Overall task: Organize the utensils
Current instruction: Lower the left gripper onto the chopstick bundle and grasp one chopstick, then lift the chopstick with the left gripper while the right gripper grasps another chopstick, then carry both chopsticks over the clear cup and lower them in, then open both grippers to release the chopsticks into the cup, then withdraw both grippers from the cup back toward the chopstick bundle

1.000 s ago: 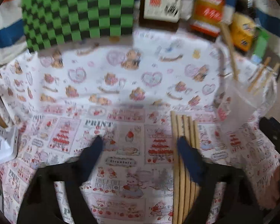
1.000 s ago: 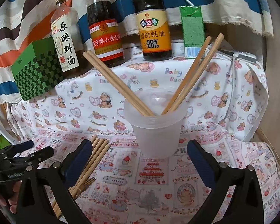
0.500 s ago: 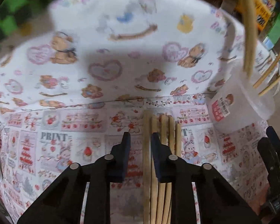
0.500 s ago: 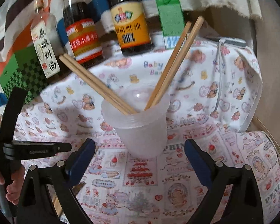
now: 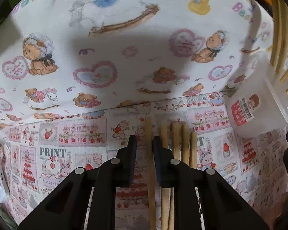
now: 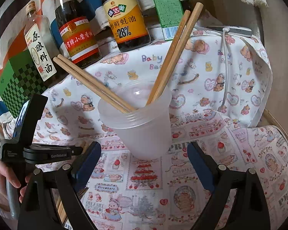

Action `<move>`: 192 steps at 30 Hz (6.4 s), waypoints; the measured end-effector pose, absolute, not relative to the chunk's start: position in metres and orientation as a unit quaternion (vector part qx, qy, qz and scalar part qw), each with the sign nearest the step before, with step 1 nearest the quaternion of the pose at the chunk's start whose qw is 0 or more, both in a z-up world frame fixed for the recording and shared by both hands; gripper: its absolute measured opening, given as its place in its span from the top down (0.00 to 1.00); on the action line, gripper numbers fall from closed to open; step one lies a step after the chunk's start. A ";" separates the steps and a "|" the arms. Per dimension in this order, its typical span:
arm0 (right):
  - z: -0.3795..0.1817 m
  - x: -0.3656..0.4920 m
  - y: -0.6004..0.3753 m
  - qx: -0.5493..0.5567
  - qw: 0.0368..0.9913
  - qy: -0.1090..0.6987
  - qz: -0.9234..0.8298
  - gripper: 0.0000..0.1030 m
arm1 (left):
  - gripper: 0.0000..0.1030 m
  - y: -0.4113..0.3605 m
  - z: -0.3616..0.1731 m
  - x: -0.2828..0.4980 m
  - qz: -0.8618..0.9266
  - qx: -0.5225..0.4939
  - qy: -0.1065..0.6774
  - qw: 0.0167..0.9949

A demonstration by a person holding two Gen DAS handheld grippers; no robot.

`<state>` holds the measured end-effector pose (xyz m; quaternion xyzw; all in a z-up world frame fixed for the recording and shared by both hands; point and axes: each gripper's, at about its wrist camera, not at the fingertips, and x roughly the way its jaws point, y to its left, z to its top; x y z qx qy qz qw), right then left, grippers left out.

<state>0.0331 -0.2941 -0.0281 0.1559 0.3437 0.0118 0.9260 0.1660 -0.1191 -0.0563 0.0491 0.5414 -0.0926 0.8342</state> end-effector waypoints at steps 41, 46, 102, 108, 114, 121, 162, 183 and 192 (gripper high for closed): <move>-0.017 0.031 -0.244 0.087 0.907 0.403 0.079 0.83 | 0.94 0.004 0.166 0.037 0.025 -0.071 0.175 0.982; -0.021 0.070 -0.223 0.146 0.863 0.478 0.077 0.82 | 0.94 0.017 0.167 0.035 0.005 -0.076 0.155 0.985; 0.173 0.006 -0.249 0.138 0.981 0.133 0.016 0.92 | 0.94 0.002 0.174 0.020 -0.056 -0.132 0.140 0.980; 0.190 -0.006 -0.325 0.200 0.976 0.079 -0.029 0.92 | 0.94 0.000 0.178 0.005 -0.053 -0.167 0.088 0.981; 0.182 -0.004 -0.377 0.258 0.961 0.080 -0.057 0.92 | 0.94 -0.030 0.180 0.021 -0.115 -0.207 0.096 0.967; 0.160 0.010 -0.389 0.277 0.954 0.091 -0.073 0.92 | 0.94 -0.077 0.173 0.043 -0.143 -0.234 0.117 0.954; 0.094 0.085 -0.374 0.244 0.936 0.254 -0.026 0.92 | 0.93 -0.136 0.068 0.125 -0.149 -0.171 0.291 0.930; 0.130 0.060 -0.353 0.196 0.956 0.218 0.020 0.34 | 0.23 -0.094 0.147 0.069 -0.055 -0.061 0.198 0.977; 0.140 0.052 -0.335 0.153 0.968 0.198 0.026 0.15 | 0.03 -0.085 0.157 0.061 -0.031 -0.049 0.184 0.981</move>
